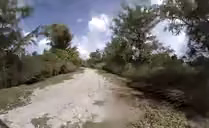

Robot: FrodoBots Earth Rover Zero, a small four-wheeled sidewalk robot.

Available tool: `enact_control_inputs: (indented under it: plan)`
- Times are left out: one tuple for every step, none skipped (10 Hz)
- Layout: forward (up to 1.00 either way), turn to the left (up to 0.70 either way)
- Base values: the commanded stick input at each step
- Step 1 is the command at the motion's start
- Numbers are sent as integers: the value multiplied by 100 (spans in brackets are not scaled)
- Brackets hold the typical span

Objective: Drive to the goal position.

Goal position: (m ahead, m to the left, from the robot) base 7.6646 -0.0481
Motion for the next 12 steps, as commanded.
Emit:
enact_control_inputs:
  plan:
    - [84, 0]
    - [84, 0]
    - [84, 0]
    - [84, 0]
    - [84, 0]
    - [84, 0]
    - [84, 0]
    - [84, 0]
    - [84, 0]
    - [84, 0]
    - [84, 0]
    - [84, 0]
